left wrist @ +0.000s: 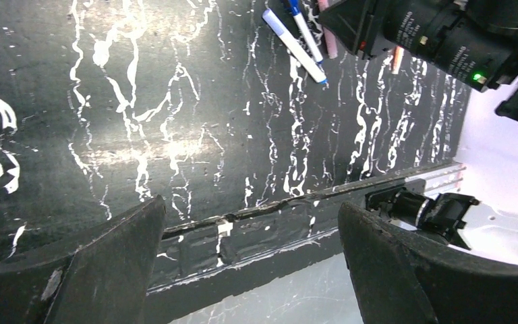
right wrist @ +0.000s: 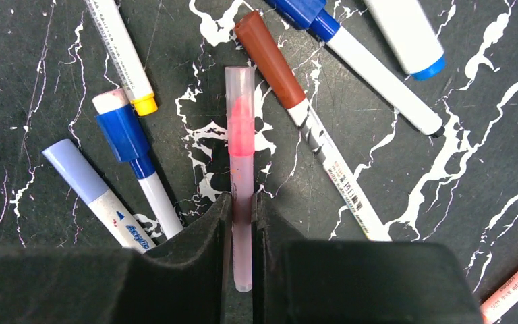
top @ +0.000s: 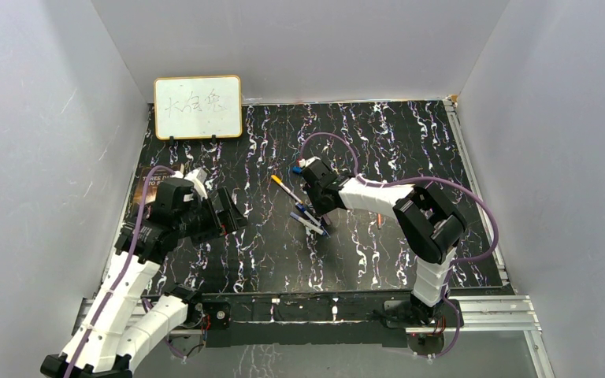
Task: Open the pen caps
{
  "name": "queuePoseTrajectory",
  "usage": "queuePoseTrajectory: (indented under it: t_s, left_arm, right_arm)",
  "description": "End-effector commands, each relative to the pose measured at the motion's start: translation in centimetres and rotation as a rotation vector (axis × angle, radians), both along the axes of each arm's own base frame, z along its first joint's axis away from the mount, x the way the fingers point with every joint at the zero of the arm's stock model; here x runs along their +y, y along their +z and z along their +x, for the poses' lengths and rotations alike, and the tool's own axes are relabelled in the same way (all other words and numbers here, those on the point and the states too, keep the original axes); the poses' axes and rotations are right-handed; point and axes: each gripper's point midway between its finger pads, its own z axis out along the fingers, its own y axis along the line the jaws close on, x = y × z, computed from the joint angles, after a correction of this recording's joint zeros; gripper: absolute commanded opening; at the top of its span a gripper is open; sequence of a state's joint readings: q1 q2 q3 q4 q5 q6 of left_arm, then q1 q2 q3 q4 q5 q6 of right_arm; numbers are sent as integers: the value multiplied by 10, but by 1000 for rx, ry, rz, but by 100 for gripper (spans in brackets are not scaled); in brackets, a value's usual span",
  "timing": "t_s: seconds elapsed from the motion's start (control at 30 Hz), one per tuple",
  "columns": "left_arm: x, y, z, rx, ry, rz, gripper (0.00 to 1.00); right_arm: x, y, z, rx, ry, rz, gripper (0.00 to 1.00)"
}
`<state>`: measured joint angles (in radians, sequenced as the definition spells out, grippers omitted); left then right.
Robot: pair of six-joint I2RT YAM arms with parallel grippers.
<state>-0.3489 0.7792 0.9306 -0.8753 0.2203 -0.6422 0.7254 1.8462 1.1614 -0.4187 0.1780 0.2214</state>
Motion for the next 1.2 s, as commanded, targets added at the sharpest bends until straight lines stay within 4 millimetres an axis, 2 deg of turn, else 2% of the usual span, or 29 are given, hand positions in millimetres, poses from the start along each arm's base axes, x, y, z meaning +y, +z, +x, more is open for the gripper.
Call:
queuePoseTrajectory:
  t_s: [0.0, 0.17, 0.27, 0.3, 0.33, 0.43, 0.67, 0.9, 1.07, 1.17]
  left_arm:
    - [-17, 9, 1, -13, -22, -110, 98]
    - [-19, 7, 4, -25, -4, -135, 98]
    - [-21, 6, 4, -21, -5, -151, 98]
    - [-22, 5, 3, -18, -7, -153, 98]
    - [-22, 5, 3, -16, -11, -156, 98]
    - [-23, 3, 2, -13, -13, -159, 98]
    - [-33, -2, 2, -7, -23, -229, 98]
    - [-36, -11, 2, -6, -3, -269, 98]
    - [-40, -9, 5, -18, -3, -297, 98]
    - [-42, -7, 11, -24, -4, -300, 98]
  right_arm:
    - [-11, -6, -16, 52, 10, -48, 7]
    - [-2, 28, -5, 8, 22, -20, 7]
    - [5, 50, -5, -13, 38, 29, 7]
    - [6, 51, -7, -6, 41, 40, 7]
    - [8, 66, -8, -25, 42, 77, 6]
    - [14, 86, -16, -33, 51, 151, 7]
    - [19, 119, -43, -23, 90, 297, 7]
    - [7, 129, -46, -76, 50, 333, 9]
    - [16, 132, -29, -75, 44, 379, 8]
    - [22, 117, -17, -31, 38, 371, 5]
